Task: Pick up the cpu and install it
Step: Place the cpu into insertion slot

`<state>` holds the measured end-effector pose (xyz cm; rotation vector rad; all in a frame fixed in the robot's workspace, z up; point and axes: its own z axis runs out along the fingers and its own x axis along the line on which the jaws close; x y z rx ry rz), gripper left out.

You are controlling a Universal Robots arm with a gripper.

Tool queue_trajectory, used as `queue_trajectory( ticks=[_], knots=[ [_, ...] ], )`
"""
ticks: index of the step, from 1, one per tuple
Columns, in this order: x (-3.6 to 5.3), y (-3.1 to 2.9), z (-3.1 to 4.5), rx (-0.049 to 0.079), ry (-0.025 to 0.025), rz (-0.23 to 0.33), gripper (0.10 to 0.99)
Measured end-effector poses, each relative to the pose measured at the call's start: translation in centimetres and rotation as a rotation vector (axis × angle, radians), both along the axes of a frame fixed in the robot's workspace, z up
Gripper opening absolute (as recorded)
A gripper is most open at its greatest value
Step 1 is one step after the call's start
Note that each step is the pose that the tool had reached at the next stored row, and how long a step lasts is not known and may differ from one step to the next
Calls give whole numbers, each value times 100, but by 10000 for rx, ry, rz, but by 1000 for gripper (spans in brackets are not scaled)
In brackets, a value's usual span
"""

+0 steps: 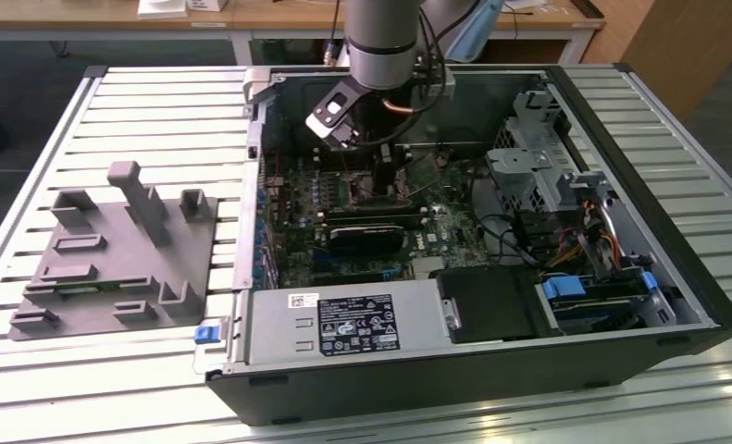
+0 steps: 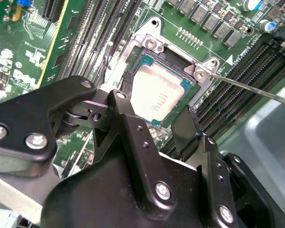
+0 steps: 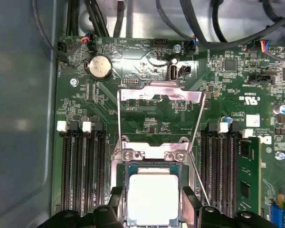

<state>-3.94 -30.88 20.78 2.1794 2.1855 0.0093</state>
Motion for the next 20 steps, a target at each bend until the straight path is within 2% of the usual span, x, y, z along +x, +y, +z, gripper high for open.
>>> queue_trajectory(
  ticks=[3, 5, 6, 8, 9, 11, 12, 14, 20],
  knots=[
    [0, 0, 44, 0, 3, 0, 588],
    [0, -6, 51, 2, 1, 2, 467],
    [0, -12, 52, 1, 1, 1, 467],
    [0, -22, 53, 1, 1, 1, 349],
    [0, -23, 52, 4, 1, 0, 349],
    [0, -25, 53, 2, 2, -1, 231],
    [0, -26, 54, 1, 3, 0, 231],
    [0, -26, 56, 4, 2, 0, 114],
    [0, -26, 77, 3, 2, 0, 106]
  ],
)
